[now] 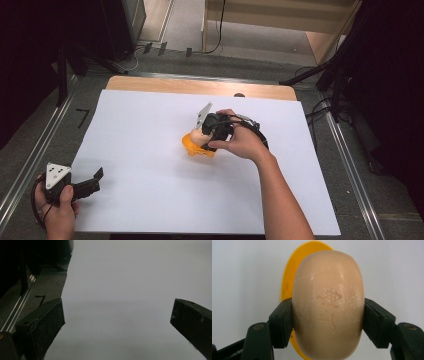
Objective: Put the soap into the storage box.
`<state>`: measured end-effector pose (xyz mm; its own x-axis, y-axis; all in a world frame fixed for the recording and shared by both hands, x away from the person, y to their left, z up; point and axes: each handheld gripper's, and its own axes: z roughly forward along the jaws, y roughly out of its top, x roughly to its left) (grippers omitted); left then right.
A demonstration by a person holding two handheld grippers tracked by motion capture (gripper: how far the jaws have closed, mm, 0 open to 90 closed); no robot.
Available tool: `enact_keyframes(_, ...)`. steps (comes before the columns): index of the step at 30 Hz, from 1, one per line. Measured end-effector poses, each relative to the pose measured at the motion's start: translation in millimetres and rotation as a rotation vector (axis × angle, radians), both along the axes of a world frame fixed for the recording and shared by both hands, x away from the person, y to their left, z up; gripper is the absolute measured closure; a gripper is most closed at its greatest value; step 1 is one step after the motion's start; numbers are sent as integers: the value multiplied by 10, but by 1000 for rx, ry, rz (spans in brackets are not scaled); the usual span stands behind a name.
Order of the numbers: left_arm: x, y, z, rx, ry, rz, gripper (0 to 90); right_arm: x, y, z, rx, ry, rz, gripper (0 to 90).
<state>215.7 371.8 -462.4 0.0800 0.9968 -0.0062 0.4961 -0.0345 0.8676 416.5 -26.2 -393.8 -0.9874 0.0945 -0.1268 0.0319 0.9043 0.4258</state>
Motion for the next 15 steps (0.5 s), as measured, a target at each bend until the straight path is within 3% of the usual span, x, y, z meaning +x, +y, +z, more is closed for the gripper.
enact_keyframes(15, -1, 2, 2, -2, 2, -1, 0, 30, 26, -43, -15, 19, -1, 327)
